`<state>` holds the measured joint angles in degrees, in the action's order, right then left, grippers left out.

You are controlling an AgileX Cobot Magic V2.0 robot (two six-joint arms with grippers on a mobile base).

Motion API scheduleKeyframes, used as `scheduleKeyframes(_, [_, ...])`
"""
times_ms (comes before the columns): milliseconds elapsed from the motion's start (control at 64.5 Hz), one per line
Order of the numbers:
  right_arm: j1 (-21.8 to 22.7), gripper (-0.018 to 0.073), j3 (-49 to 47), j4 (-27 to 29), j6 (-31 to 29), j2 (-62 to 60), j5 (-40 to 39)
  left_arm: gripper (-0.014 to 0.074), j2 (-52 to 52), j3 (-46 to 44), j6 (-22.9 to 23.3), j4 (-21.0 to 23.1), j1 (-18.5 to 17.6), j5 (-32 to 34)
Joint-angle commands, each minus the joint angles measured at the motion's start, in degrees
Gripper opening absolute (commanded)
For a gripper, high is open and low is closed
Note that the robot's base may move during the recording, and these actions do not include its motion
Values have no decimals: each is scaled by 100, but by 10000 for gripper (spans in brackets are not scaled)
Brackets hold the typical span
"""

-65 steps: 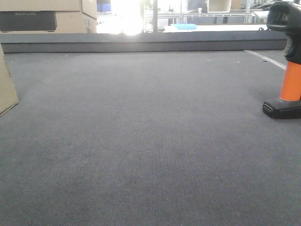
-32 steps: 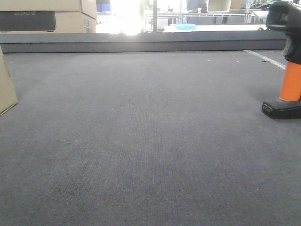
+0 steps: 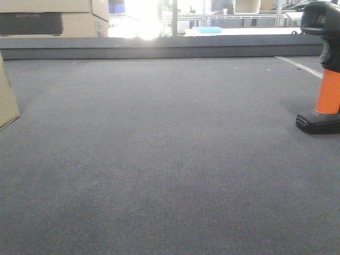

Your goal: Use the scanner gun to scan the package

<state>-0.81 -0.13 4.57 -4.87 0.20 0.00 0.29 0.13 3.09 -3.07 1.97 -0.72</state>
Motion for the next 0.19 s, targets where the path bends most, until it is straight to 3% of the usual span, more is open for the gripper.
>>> scheduleKeyframes(0, [38,-169,13,35,-34,-20,-91,-111,-29,-13,-28,19,11,137])
scheduleKeyframes(170, [38,-169,13,35,-34,-20,-91,-111,-29,-13,-28,19,11,137])
